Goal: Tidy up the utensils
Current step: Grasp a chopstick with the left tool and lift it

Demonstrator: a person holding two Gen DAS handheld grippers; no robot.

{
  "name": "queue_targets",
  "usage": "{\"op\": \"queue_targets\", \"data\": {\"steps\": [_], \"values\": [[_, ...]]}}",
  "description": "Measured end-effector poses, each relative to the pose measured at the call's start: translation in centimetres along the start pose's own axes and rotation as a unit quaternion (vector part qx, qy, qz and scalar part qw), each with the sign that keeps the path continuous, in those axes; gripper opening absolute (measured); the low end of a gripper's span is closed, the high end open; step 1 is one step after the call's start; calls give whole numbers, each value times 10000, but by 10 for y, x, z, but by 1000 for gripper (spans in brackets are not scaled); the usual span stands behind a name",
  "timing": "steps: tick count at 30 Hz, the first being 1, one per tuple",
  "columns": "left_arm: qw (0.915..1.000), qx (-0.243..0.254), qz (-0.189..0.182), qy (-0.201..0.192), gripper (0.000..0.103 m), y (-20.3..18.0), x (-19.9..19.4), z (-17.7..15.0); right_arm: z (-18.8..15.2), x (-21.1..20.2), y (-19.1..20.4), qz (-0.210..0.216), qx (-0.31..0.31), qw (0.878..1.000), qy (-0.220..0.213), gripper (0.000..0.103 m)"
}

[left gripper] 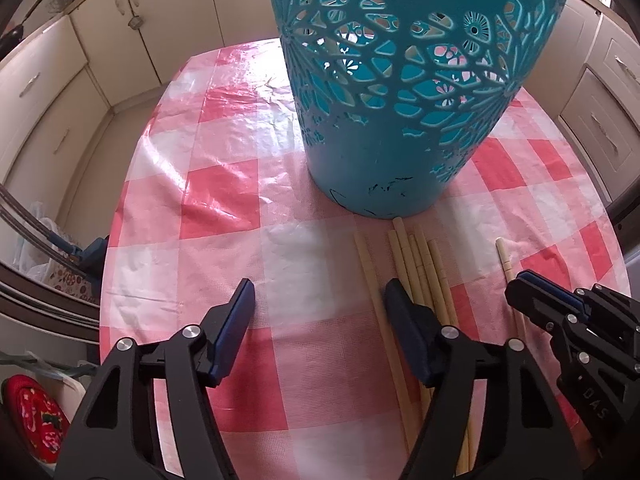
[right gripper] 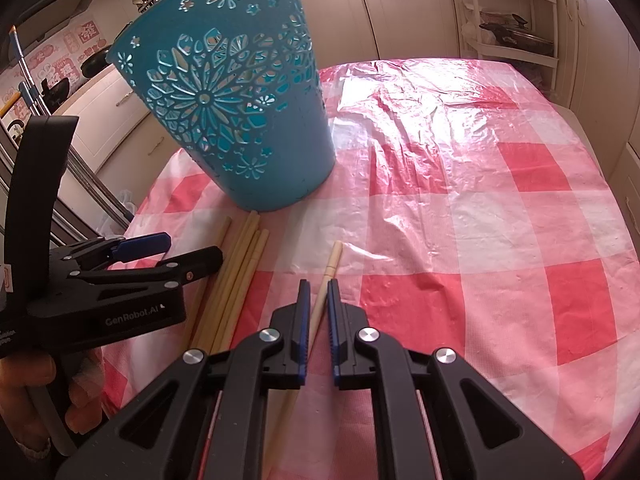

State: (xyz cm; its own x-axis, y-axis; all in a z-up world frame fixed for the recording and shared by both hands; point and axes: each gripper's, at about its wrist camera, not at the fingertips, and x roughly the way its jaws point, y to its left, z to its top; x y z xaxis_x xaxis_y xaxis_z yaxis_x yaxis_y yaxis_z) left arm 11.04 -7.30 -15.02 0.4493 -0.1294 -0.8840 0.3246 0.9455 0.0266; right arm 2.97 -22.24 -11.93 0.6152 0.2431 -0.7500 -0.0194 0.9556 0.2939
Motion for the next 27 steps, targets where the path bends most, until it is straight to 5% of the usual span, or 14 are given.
{"op": "queue_targets", "data": {"steps": [7,27], "values": [[9983,299,-499,10,9,-6,-6,-1,1,1,1,15,20,10000,2,9],[9986,466,-245,-3,9,-5,-3,2,10,11,13,-222,-365,9991,82,9]]}}
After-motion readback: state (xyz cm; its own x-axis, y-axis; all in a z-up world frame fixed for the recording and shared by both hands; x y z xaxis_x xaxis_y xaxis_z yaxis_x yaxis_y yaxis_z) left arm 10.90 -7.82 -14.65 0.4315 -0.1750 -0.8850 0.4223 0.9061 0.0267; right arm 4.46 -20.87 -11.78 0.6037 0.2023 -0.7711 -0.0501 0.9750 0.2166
